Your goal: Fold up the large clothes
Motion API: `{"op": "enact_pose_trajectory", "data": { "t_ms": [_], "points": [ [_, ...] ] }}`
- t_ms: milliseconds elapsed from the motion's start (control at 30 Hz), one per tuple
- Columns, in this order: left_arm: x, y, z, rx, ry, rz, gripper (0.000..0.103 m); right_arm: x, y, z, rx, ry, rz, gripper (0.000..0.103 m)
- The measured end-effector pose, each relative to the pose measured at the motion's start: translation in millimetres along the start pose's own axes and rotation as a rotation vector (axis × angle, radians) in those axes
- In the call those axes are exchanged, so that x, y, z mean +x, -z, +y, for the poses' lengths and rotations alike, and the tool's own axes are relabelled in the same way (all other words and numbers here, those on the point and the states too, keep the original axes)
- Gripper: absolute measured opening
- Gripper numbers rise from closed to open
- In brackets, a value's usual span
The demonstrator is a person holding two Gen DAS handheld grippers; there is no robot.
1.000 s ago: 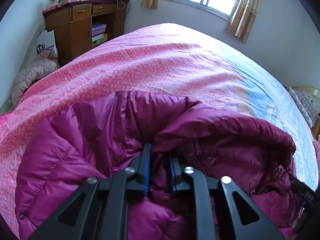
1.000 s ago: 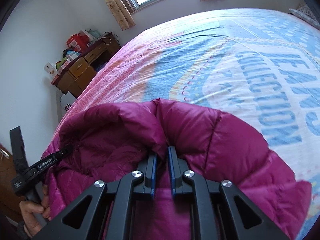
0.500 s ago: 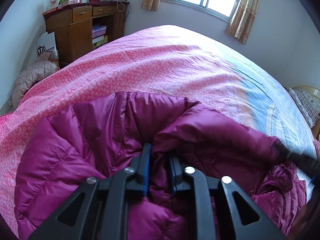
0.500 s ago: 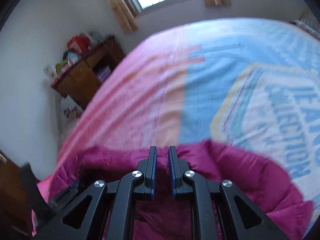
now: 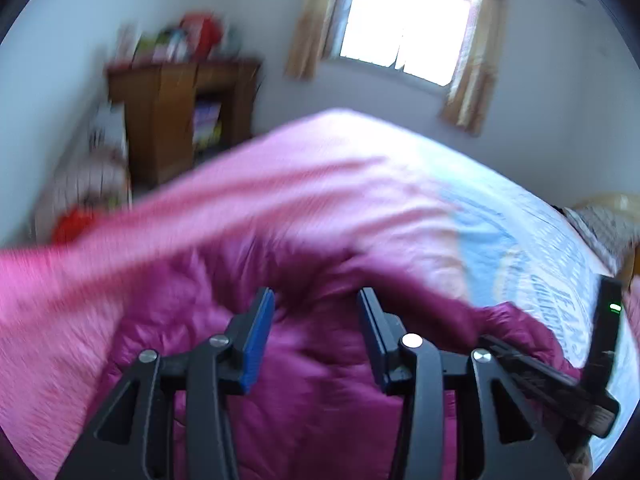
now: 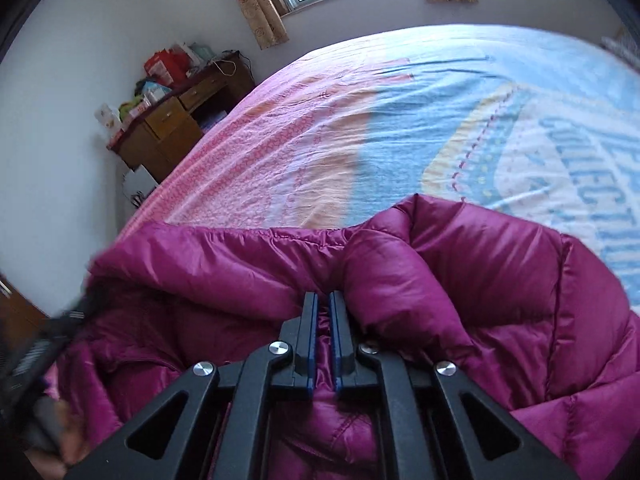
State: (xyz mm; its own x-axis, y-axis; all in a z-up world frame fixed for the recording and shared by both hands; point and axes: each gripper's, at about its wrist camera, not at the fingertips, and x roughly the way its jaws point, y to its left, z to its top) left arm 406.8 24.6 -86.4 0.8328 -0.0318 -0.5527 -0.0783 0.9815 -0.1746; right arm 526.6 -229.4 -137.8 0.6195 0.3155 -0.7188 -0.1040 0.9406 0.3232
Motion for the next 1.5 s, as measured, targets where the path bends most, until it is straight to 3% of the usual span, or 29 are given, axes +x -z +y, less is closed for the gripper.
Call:
{"op": "enact_pose_trajectory", "data": {
  "t_ms": [100,167,233,300,400,467,533,700,933,1100,1167,1233,1367,1500],
  "points": [
    [-13,-19,-20,-0.013,0.036,-0.042,0.052,-3,0,-3,0.006,-0.008,-0.003,0.004],
    [-12,-32,-26,-0.057,0.05,-0.057,0.08,-3,0,-4,0.004,-0.006,-0.003,0.004],
    [4,-42,-34,-0.04,0.038,-0.034,0.088,-4,0,-5,0.003,-0.006,-0.005,0.004],
    [34,-44,-43,0.005,-0.002,0.036,0.087,-4,1,-6,0.007,-0.011,-0.007,0.004],
    [78,-27,-31,0.035,-0.165,0.176,0.071,-3,3,-1,0.008,-0.012,-0.009,0.004],
    [103,-8,-7,-0.032,-0.181,0.284,0.075,-3,3,-2,0.016,-0.022,-0.01,0.004],
    [103,-4,3,-0.068,-0.143,0.258,0.076,-5,3,-4,0.026,-0.034,-0.011,0.004],
    [111,-1,-17,0.06,-0.259,0.271,0.084,-8,3,-4,0.034,-0.042,-0.011,0.004],
    [115,-2,-20,0.087,-0.328,0.285,0.096,-11,14,-59,0.348,-0.334,0.007,0.003],
    [119,-5,-14,0.052,-0.286,0.297,0.096,-31,26,-70,0.459,-0.351,0.08,0.003],
    [115,-6,-10,0.035,-0.244,0.304,0.099,-50,34,-80,0.523,-0.34,0.058,0.006],
    [106,-9,-6,0.05,-0.178,0.326,0.098,-80,42,-86,0.525,-0.268,0.016,0.007],
    [49,-12,11,0.037,-0.071,0.24,0.098,-146,68,-85,0.444,-0.298,-0.13,0.007],
    [-16,-7,39,0.08,0.022,0.197,0.098,-217,113,-80,0.337,-0.273,-0.18,0.007]
  ]
}}
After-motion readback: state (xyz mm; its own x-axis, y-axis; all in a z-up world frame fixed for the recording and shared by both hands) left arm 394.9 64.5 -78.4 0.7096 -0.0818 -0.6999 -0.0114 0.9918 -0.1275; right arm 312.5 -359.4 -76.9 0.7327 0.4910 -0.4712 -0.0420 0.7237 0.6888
